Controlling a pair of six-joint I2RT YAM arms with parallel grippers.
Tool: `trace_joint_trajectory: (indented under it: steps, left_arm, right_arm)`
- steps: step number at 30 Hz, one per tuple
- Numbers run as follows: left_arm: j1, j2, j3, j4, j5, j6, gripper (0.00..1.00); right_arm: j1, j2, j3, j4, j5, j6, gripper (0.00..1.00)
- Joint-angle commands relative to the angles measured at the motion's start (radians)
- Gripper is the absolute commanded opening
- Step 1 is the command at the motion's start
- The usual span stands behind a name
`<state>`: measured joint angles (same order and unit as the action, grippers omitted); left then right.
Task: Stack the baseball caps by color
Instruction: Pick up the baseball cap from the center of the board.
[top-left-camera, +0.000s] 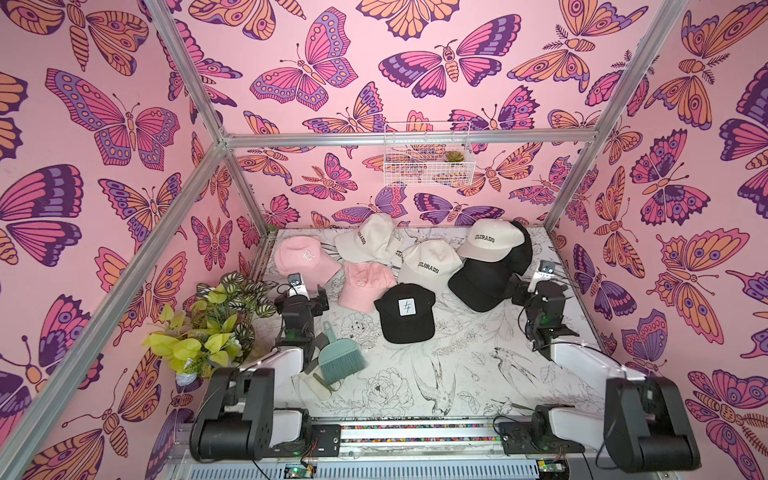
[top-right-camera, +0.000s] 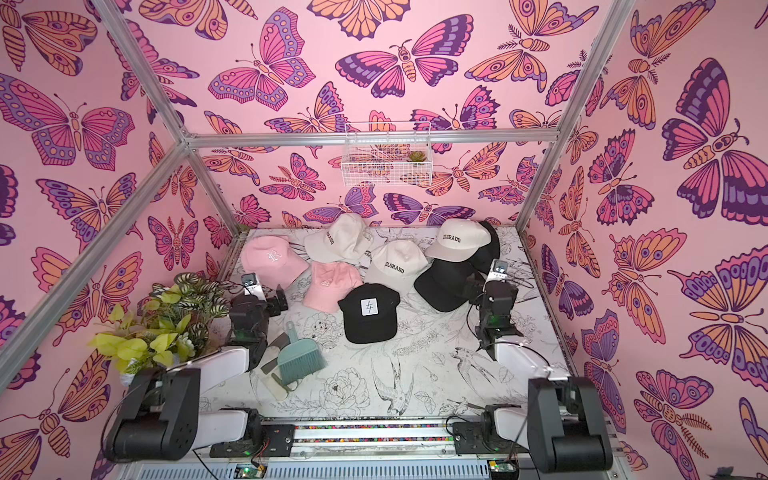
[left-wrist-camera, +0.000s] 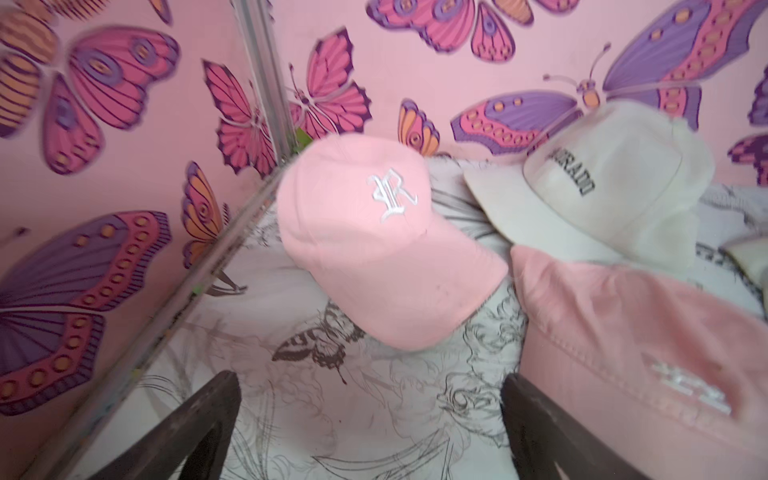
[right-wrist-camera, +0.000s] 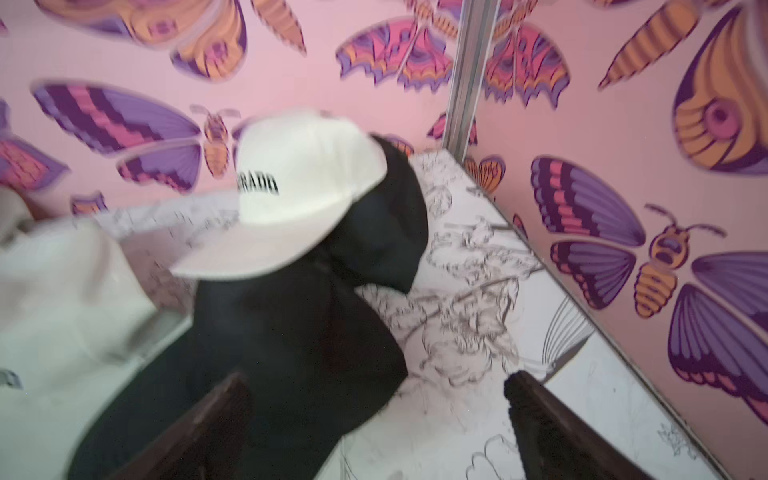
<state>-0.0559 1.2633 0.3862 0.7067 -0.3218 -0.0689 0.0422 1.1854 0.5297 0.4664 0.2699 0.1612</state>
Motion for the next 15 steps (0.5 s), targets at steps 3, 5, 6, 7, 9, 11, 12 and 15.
trace_joint_trajectory:
  steps: [3, 5, 6, 7, 9, 11, 12, 15]
  left_arm:
    - [-0.048, -0.151, 0.141, -0.462, -0.118, -0.318, 1.0]
    - [-0.079, -0.166, 0.192, -0.597, -0.032, -0.419, 1.0]
    - [-0.094, -0.172, 0.207, -0.649, -0.015, -0.47, 1.0]
    - [-0.116, -0.177, 0.218, -0.693, 0.002, -0.536, 1.0]
    - [-0.144, -0.18, 0.211, -0.707, 0.093, -0.598, 1.0]
    - [-0.169, -0.162, 0.233, -0.742, 0.182, -0.622, 1.0]
    - [-0.181, -0.149, 0.25, -0.769, 0.228, -0.628, 1.0]
    - [-0.215, -0.114, 0.3, -0.861, 0.33, -0.651, 1.0]
  right_arm:
    - [0.009, -0.091, 0.104, -0.36, -0.181, 0.215, 0.99]
    - [0.01, -0.095, 0.12, -0.399, -0.302, 0.28, 0.99]
    - [0.011, -0.091, 0.126, -0.412, -0.332, 0.315, 0.99]
    - [0.013, -0.078, 0.135, -0.425, -0.364, 0.358, 0.99]
    - [0.021, -0.044, 0.165, -0.461, -0.417, 0.408, 0.99]
    - [0.04, 0.004, 0.198, -0.469, -0.482, 0.442, 0.99]
    - [0.057, 0.029, 0.217, -0.474, -0.509, 0.45, 0.99]
    - [0.139, 0.116, 0.296, -0.529, -0.548, 0.429, 0.99]
